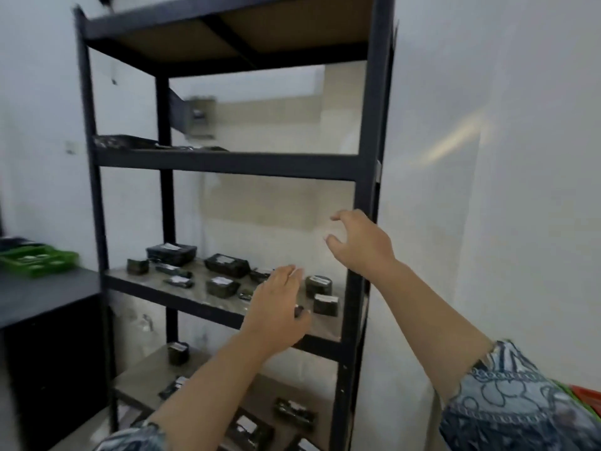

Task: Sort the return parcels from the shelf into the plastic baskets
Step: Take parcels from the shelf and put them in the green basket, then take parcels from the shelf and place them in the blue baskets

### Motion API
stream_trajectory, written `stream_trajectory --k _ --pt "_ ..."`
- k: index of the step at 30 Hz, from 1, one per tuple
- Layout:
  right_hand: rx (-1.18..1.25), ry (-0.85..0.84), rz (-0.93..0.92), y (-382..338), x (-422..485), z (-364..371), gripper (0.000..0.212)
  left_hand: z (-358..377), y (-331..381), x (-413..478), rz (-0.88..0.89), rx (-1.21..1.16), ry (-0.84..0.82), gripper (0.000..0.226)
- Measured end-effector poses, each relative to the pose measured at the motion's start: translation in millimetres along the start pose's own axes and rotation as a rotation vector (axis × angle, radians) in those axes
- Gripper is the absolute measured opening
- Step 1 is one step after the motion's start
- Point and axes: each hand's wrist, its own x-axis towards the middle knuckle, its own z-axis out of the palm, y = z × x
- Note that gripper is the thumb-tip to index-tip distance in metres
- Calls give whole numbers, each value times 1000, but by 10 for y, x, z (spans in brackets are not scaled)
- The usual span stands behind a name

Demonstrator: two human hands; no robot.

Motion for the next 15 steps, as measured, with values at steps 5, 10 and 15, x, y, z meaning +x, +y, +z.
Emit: stream_trajectory --k 5,10,15 --pt "18 58 -142 -586 558 94 42 -548 -489 269 -20 109 110 71" --pt "24 128 -246 -988 1244 298 38 -856 -1135 681 -18 244 175 73" --pt "18 207 -296 -1222 1978 545 35 -1016 -1849 1241 -37 281 250 71"
